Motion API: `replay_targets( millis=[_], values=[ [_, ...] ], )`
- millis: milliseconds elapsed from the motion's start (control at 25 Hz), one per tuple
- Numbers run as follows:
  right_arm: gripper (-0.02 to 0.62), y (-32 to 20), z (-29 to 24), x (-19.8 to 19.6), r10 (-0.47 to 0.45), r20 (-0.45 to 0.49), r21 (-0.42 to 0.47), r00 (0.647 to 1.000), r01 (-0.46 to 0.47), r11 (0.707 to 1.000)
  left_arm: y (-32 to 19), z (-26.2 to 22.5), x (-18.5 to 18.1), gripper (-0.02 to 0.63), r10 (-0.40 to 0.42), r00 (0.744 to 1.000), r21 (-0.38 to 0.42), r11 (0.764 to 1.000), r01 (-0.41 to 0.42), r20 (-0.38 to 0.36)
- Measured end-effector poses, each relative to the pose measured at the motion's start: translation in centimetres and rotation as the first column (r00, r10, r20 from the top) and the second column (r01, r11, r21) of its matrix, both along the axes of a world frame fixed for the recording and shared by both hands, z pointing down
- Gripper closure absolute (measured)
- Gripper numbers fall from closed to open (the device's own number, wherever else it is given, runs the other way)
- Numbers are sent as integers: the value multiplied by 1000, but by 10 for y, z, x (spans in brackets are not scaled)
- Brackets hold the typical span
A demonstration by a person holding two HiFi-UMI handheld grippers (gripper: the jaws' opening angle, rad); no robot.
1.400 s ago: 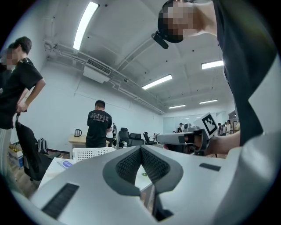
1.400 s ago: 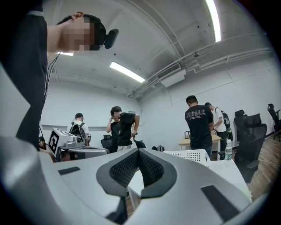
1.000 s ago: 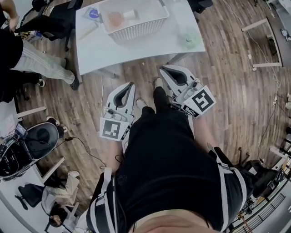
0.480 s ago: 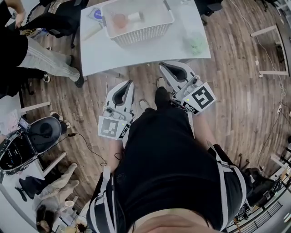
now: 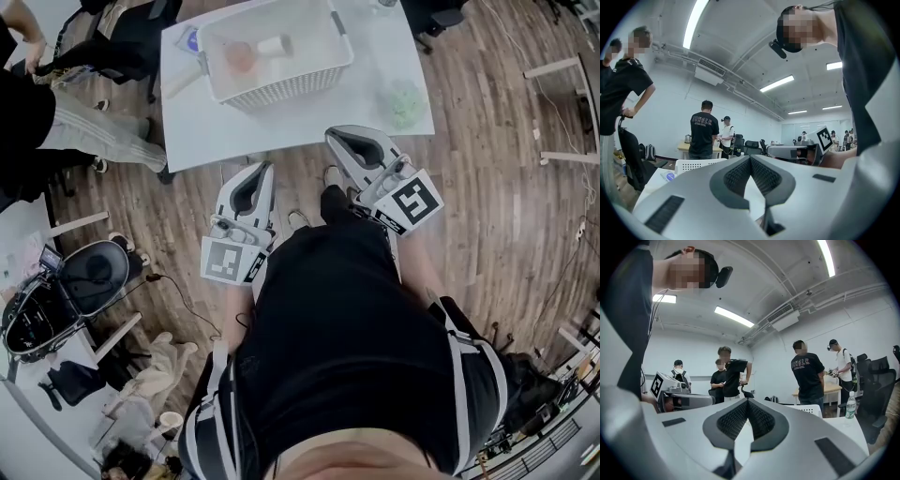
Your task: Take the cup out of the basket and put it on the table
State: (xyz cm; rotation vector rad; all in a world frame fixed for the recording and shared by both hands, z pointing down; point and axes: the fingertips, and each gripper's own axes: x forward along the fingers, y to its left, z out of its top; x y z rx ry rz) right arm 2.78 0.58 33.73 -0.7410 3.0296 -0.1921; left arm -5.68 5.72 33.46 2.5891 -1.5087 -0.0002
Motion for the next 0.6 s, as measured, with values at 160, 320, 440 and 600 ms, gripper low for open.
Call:
replay_targets(
  millis=[160, 320, 440, 600],
  values=[
    [577, -27, 4, 6, -22, 0, -1, 1000, 22, 1000, -28, 1, 6, 586, -22, 1000, -2, 1000, 22, 2],
    [577, -53, 9, 11, -51, 7, -5, 999, 51, 999, -53, 3, 13, 586, -50, 999, -10, 999, 50, 10],
    [577, -73, 12, 15, -79, 8, -10, 997, 79, 997, -71, 5, 19, 586, -77, 997, -17, 997, 77, 15],
    [577, -91, 13, 24, -121, 15, -12, 993, 122, 993, -87, 5, 31, 586, -116, 993, -22, 993, 116, 24]
  ],
)
